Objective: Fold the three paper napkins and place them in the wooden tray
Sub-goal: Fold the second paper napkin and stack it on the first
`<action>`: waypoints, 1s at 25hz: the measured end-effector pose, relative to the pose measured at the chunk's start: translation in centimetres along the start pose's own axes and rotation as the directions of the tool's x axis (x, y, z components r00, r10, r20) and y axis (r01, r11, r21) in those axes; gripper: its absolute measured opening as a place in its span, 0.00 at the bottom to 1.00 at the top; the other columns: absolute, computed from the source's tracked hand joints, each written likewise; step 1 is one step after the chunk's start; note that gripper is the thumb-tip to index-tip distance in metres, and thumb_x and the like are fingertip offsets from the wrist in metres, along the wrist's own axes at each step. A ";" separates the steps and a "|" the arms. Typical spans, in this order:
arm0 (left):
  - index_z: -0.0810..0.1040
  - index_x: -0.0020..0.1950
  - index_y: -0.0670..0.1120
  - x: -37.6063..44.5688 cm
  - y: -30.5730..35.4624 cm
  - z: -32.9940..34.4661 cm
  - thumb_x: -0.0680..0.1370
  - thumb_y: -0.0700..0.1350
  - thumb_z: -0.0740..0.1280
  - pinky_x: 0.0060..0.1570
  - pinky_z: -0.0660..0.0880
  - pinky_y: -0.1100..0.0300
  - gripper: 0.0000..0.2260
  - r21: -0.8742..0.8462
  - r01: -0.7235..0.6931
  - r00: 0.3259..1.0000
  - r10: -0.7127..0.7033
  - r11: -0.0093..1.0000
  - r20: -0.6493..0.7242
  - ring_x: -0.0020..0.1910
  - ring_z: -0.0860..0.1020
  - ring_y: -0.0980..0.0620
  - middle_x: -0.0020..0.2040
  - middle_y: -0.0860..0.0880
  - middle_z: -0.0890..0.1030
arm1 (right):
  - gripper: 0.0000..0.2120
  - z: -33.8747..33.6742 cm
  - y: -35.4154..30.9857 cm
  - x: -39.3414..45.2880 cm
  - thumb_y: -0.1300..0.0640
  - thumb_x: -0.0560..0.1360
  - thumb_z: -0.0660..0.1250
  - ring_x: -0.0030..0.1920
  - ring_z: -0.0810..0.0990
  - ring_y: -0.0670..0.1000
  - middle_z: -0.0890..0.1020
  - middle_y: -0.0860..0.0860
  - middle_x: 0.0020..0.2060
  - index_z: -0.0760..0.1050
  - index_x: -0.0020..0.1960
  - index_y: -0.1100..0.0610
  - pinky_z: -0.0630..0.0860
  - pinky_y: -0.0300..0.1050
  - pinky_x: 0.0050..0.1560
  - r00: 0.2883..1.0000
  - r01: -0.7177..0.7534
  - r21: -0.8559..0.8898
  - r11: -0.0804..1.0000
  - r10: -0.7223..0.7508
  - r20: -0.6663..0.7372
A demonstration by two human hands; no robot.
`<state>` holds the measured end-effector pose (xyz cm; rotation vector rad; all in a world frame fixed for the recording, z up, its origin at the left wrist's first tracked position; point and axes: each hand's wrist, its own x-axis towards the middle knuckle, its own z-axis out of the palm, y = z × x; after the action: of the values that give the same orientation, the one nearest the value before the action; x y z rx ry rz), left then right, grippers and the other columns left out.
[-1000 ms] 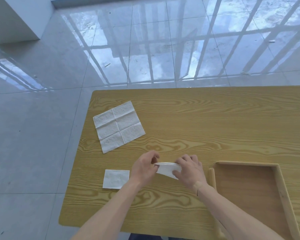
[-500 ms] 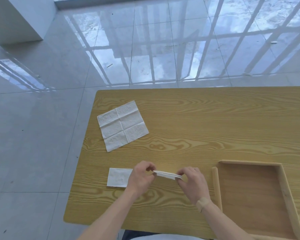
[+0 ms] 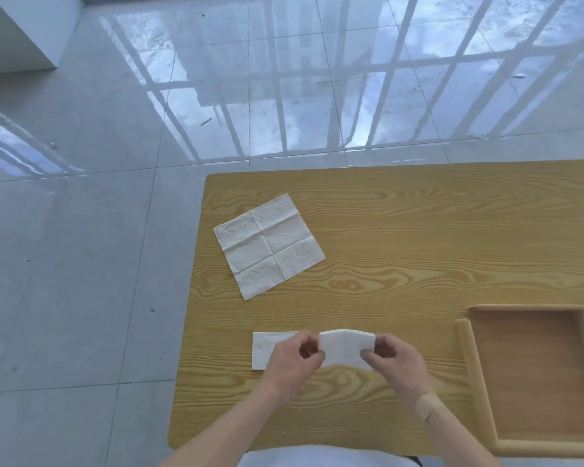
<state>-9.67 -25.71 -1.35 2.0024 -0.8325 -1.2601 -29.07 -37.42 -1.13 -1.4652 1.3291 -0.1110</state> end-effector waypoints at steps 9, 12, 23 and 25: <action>0.81 0.46 0.47 -3.7 -6.4 -7.1 0.76 0.44 0.72 0.43 0.73 0.62 0.02 -0.203 0.179 0.971 -0.206 0.963 -0.119 0.38 0.75 0.56 0.39 0.52 0.79 | 0.04 10.2 -1.1 -0.8 0.56 0.67 0.77 0.38 0.84 0.44 0.86 0.44 0.35 0.83 0.38 0.50 0.79 0.45 0.45 0.993 -0.103 0.054 0.993 0.100 0.061; 0.82 0.46 0.49 -3.9 -7.4 -8.0 0.76 0.46 0.71 0.44 0.75 0.60 0.02 -0.195 0.200 0.967 -0.225 0.960 -0.116 0.39 0.77 0.56 0.42 0.48 0.83 | 0.03 11.3 -1.4 -0.9 0.54 0.68 0.76 0.38 0.83 0.42 0.86 0.42 0.35 0.83 0.39 0.49 0.77 0.41 0.43 0.994 -0.108 0.060 0.992 0.106 0.036; 0.81 0.42 0.53 -2.3 -7.9 -7.7 0.74 0.47 0.73 0.35 0.72 0.69 0.02 -0.188 0.278 0.928 -0.314 0.942 -0.201 0.33 0.77 0.63 0.37 0.56 0.83 | 0.02 12.7 -3.3 -0.6 0.52 0.70 0.74 0.40 0.83 0.44 0.85 0.43 0.35 0.82 0.39 0.47 0.77 0.42 0.44 0.983 -0.166 -0.014 0.986 0.165 -0.084; 0.81 0.42 0.53 -2.3 -8.0 -7.7 0.74 0.48 0.73 0.35 0.72 0.68 0.02 -0.194 0.282 0.926 -0.320 0.940 -0.203 0.33 0.77 0.63 0.37 0.55 0.83 | 0.02 12.6 -3.4 -0.7 0.50 0.70 0.74 0.40 0.82 0.42 0.85 0.42 0.35 0.81 0.39 0.46 0.75 0.41 0.41 0.982 -0.172 -0.030 0.985 0.169 -0.088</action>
<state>-1.93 -17.78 -3.66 2.1478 -0.3058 -1.1825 -18.63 -29.75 -3.22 -1.3844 1.5278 -0.0373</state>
